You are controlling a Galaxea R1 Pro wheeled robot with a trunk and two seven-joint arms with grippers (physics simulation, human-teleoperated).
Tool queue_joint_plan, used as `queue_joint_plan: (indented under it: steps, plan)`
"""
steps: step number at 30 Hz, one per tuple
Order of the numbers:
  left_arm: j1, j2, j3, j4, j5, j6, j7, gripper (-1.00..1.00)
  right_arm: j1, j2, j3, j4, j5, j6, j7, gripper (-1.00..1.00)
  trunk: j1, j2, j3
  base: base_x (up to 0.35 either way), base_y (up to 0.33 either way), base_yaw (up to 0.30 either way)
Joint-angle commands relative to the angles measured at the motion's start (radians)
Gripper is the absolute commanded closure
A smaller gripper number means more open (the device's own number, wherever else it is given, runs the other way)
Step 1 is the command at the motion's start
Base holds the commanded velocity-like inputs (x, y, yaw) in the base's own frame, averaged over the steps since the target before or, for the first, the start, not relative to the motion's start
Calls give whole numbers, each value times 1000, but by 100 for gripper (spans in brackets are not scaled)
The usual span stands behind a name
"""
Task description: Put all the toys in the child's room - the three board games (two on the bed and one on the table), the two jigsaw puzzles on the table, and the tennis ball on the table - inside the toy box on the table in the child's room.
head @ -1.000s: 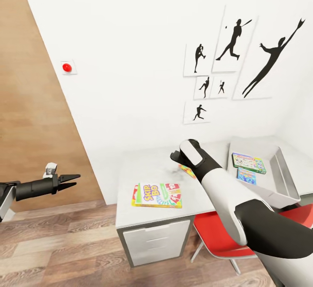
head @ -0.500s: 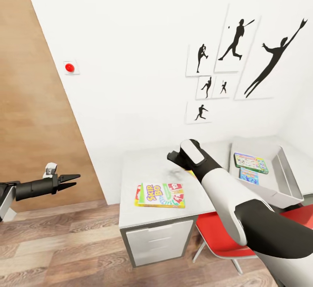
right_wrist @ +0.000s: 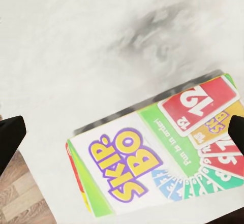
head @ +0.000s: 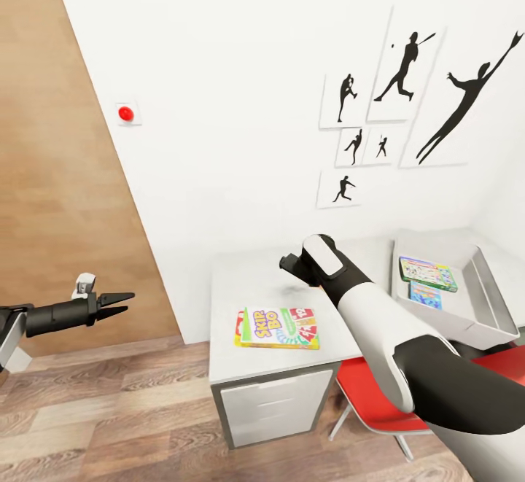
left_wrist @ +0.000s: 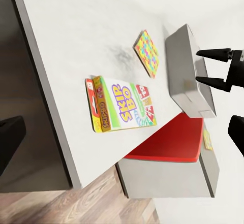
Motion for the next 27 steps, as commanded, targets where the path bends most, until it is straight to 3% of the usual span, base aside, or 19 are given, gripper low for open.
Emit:
queue_joint_plan:
  steps: [1,6,12,27]
  plan:
    - [0,0,0,0,3,9,-2,-100,-1,0,2,0,-4,2,-6,-100,1,-2,-2,0,108,0]
    - [0,-1,0,0,4,9,-2,-100,1,0,-2,28,-3,-37,-10,-100,1,-2,-2,0,42,0]
    - [-1,-1,0,0,5,11,-2,-100,3,0,-28,141,-4,-118,-14,-100,1,-2,-2,0,8,0]
    - [-1,0,0,0,6,11,-2,-100,3,0,-50,170,-3,-140,-7,-100,1,-2,-2,0,0,0]
